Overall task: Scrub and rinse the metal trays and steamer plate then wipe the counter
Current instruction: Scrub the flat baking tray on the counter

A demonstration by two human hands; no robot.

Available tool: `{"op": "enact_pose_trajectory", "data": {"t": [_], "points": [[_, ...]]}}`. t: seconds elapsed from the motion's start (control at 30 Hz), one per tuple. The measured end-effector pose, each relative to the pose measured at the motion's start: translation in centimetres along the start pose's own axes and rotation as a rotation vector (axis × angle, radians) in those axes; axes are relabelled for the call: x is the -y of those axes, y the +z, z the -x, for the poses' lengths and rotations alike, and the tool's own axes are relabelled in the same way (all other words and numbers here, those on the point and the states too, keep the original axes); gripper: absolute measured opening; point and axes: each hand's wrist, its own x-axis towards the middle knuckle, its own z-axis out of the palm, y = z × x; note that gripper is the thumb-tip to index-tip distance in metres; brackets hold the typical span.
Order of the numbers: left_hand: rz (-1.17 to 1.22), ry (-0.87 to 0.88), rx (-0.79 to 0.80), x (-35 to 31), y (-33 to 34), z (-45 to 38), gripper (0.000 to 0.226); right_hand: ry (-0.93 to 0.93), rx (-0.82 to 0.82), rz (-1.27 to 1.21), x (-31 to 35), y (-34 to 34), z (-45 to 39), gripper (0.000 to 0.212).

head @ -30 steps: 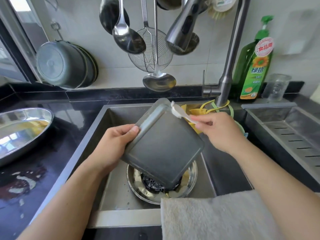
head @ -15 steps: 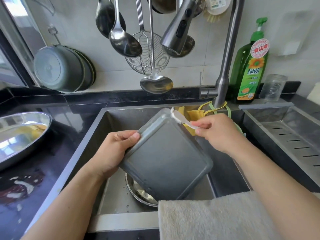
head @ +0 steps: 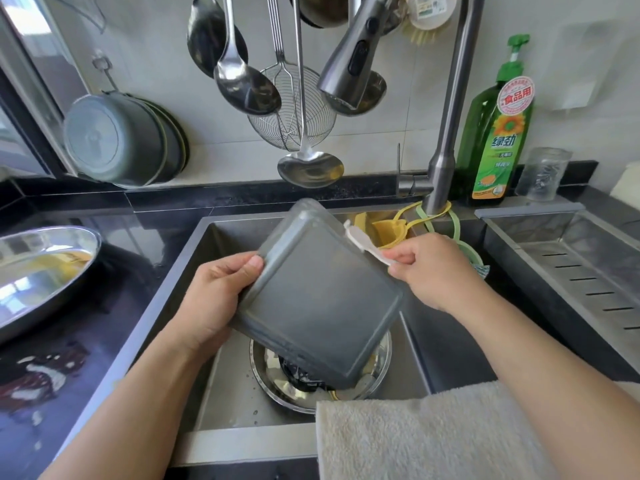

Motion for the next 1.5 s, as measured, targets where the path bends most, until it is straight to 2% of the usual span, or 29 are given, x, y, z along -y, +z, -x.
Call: {"op": "enact_pose_trajectory", "data": {"t": [0.1,0.17,0.23,0.33,0.53,0.7,0.87,0.97,1.2,1.27,1.33,1.5], "points": [[-0.017,0.008,-0.007,0.1,-0.1,-0.2,0.027,0.001,-0.013,-0.013,0.3,-0.1,0.2,0.032],[-0.095,0.008,0.046,0.4,0.7,0.0,0.026,-0.084,-0.030,-0.050,1.4,0.6,0.7,0.034],[-0.143,0.007,0.035,0.5,1.1,0.1,0.027,-0.183,-0.054,-0.038,2.2,1.3,1.2,0.034],[-0.147,0.014,-0.062,0.1,0.8,-0.1,0.027,-0.284,-0.107,-0.042,2.0,1.6,0.8,0.036],[-0.005,-0.063,-0.348,-3.4,0.5,2.7,0.035,-0.384,-0.058,0.092,3.3,1.2,1.8,0.037],[0.124,-0.120,-0.536,-6.4,-5.8,10.5,0.027,-0.563,0.073,0.112,11.0,0.9,4.0,0.039],[0.293,-0.258,-0.660,-5.1,-10.7,17.3,0.023,-0.738,0.341,0.189,19.1,4.7,9.0,0.049],[0.411,-0.265,-0.599,-4.9,-12.5,18.9,0.028,-0.728,0.442,0.237,21.8,7.7,10.7,0.053],[0.493,-0.281,-0.292,-3.6,-15.6,20.0,0.052,-0.685,0.525,0.496,27.8,13.4,8.7,0.052],[0.522,-0.264,-0.228,-3.2,-16.2,19.9,0.060,-0.676,0.499,0.551,29.3,15.1,7.4,0.057],[0.551,-0.254,-0.189,-2.7,-16.7,19.7,0.066,-0.686,0.472,0.601,30.1,15.9,6.7,0.058],[0.606,-0.255,-0.160,-2.4,-16.9,19.2,0.071,-0.748,0.599,0.654,29.2,14.4,9.6,0.051]]}}
